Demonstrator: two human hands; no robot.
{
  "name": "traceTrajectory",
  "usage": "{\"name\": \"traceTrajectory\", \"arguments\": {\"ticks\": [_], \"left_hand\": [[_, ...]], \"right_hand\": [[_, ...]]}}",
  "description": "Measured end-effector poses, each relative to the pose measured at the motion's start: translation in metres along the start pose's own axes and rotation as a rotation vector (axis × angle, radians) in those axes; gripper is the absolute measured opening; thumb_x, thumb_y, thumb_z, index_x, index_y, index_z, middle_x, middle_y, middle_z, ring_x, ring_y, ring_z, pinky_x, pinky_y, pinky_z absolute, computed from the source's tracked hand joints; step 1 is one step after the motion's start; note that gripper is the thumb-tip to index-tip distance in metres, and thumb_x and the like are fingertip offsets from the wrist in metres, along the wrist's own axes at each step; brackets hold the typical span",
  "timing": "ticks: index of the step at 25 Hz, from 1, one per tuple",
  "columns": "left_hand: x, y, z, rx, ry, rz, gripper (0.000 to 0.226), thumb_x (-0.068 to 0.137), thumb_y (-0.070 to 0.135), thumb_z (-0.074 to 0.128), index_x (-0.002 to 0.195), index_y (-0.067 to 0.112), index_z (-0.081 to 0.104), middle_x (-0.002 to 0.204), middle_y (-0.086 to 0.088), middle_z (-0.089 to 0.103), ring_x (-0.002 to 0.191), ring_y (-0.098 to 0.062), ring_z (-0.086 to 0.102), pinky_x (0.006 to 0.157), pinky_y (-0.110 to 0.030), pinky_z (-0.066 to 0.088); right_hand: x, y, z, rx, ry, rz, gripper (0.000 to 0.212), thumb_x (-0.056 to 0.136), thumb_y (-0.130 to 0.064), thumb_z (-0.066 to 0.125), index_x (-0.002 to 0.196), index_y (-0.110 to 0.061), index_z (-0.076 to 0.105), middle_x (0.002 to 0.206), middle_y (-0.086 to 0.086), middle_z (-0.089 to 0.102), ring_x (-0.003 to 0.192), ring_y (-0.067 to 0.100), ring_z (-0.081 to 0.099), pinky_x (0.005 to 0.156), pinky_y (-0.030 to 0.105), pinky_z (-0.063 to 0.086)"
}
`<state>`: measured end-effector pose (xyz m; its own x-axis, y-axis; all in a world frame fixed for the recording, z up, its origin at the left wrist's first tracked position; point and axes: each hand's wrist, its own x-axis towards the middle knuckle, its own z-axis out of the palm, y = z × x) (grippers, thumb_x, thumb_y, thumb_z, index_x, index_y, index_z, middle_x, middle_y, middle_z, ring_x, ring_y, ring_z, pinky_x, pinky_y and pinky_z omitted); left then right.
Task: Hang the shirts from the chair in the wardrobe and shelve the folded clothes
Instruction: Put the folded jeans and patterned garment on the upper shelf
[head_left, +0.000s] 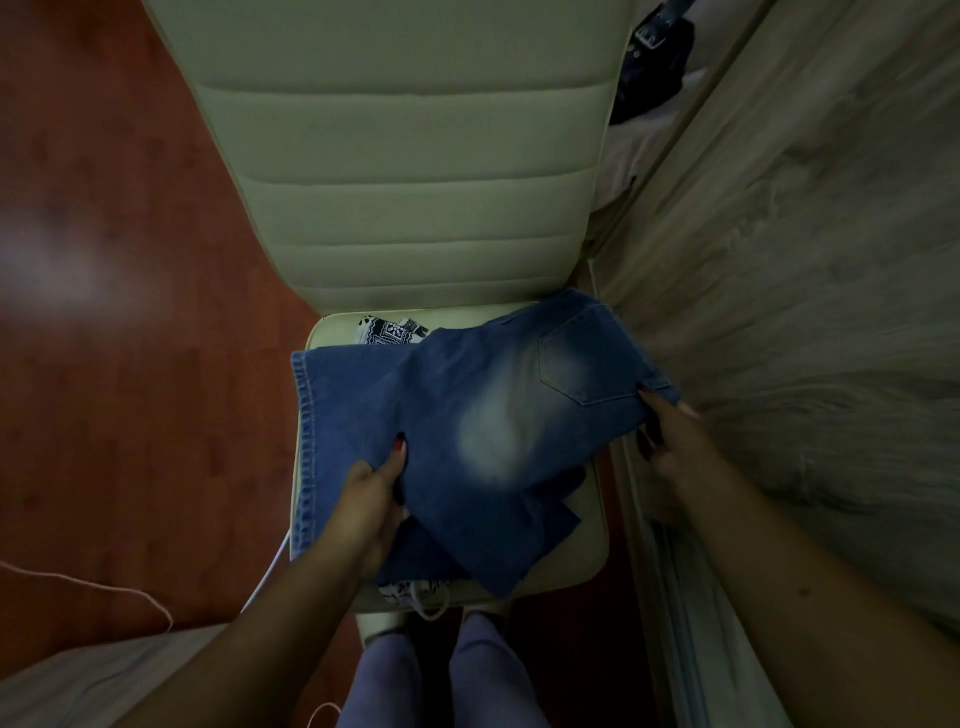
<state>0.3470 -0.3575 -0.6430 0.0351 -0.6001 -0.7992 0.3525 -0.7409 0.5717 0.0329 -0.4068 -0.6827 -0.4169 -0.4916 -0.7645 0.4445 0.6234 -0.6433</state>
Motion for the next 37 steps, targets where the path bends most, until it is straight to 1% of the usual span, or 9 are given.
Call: {"name": "traceTrajectory", "arguments": {"ticks": [7, 10, 13, 16, 19, 22, 27, 33, 37], "left_hand": [[0.000, 0.054, -0.057, 0.097, -0.079, 0.082, 0.034, 0.086, 0.035, 0.055, 0.114, 0.016, 0.062, 0.088, 0.000, 0.074, 0.073, -0.012, 0.069, 0.054, -0.023, 0.054], [0.028, 0.058, -0.087, 0.130, -0.019, 0.020, 0.039, 0.094, 0.042, 0.047, 0.121, 0.017, 0.061, 0.112, -0.007, 0.069, 0.096, -0.022, 0.064, 0.072, -0.031, 0.051], [0.042, 0.047, -0.100, 0.176, 0.010, -0.057, 0.038, 0.097, 0.029, 0.048, 0.128, 0.008, 0.053, 0.125, -0.014, 0.062, 0.104, -0.026, 0.062, 0.083, -0.039, 0.051], [0.046, 0.040, -0.108, 0.218, -0.011, -0.060, 0.037, 0.093, 0.018, 0.054, 0.128, 0.005, 0.052, 0.123, -0.015, 0.063, 0.097, -0.024, 0.067, 0.078, -0.037, 0.056], [0.045, 0.040, -0.107, 0.239, 0.009, -0.030, 0.030, 0.092, 0.008, 0.055, 0.121, 0.004, 0.054, 0.109, -0.011, 0.066, 0.076, -0.014, 0.072, 0.060, -0.025, 0.059], [0.050, 0.043, -0.101, 0.278, 0.100, 0.017, 0.031, 0.093, 0.008, 0.054, 0.124, 0.003, 0.051, 0.116, -0.016, 0.061, 0.090, -0.025, 0.065, 0.068, -0.034, 0.057], [0.058, 0.051, -0.102, 0.377, 0.150, 0.028, 0.029, 0.095, 0.012, 0.051, 0.124, 0.009, 0.052, 0.120, -0.013, 0.060, 0.101, -0.030, 0.058, 0.086, -0.045, 0.048], [0.058, 0.051, -0.109, 0.450, 0.108, -0.020, 0.033, 0.096, 0.021, 0.050, 0.127, 0.013, 0.050, 0.120, -0.010, 0.058, 0.101, -0.028, 0.058, 0.080, -0.045, 0.049], [0.059, 0.052, -0.112, 0.414, 0.107, -0.026, 0.030, 0.095, 0.016, 0.052, 0.124, 0.011, 0.049, 0.117, -0.009, 0.057, 0.104, -0.028, 0.055, 0.083, -0.044, 0.046]], "right_hand": [[-0.115, -0.021, 0.017, 0.266, -0.036, -0.271, 0.022, 0.092, -0.010, 0.054, 0.110, -0.020, 0.060, 0.103, -0.004, 0.068, 0.099, 0.014, 0.062, 0.086, 0.032, 0.050], [-0.161, -0.007, 0.026, 0.385, -0.137, -0.300, 0.032, 0.089, 0.003, 0.046, 0.110, -0.018, 0.058, 0.096, -0.007, 0.071, 0.090, 0.009, 0.066, 0.079, 0.024, 0.053], [-0.185, 0.038, 0.052, 0.271, -0.206, -0.188, 0.037, 0.083, 0.015, 0.047, 0.105, -0.010, 0.061, 0.092, -0.006, 0.073, 0.083, 0.009, 0.068, 0.067, 0.020, 0.055], [-0.180, 0.090, 0.079, 0.212, -0.192, -0.009, 0.045, 0.082, 0.013, 0.054, 0.122, -0.007, 0.057, 0.119, 0.005, 0.066, 0.106, 0.023, 0.063, 0.078, 0.029, 0.055], [-0.160, 0.118, 0.084, 0.403, -0.058, 0.200, 0.043, 0.085, 0.006, 0.050, 0.125, -0.008, 0.055, 0.127, 0.012, 0.056, 0.104, 0.026, 0.057, 0.080, 0.035, 0.053], [-0.148, 0.123, 0.068, 0.599, -0.061, 0.337, 0.023, 0.091, -0.014, 0.047, 0.111, -0.012, 0.057, 0.122, 0.016, 0.050, 0.099, 0.032, 0.053, 0.097, 0.046, 0.045], [-0.109, 0.102, 0.039, 0.696, -0.002, 0.246, 0.050, 0.090, -0.044, 0.053, 0.135, -0.021, 0.050, 0.125, 0.008, 0.058, 0.110, 0.028, 0.055, 0.092, 0.043, 0.048], [-0.075, 0.076, 0.028, 0.491, 0.009, 0.147, 0.040, 0.093, -0.020, 0.051, 0.133, -0.014, 0.053, 0.134, 0.011, 0.056, 0.114, 0.026, 0.058, 0.081, 0.032, 0.058], [-0.100, 0.044, 0.026, 0.216, 0.144, -0.411, 0.049, 0.082, -0.004, 0.061, 0.118, -0.037, 0.057, 0.124, 0.006, 0.059, 0.113, 0.020, 0.059, 0.088, 0.036, 0.054]]}}
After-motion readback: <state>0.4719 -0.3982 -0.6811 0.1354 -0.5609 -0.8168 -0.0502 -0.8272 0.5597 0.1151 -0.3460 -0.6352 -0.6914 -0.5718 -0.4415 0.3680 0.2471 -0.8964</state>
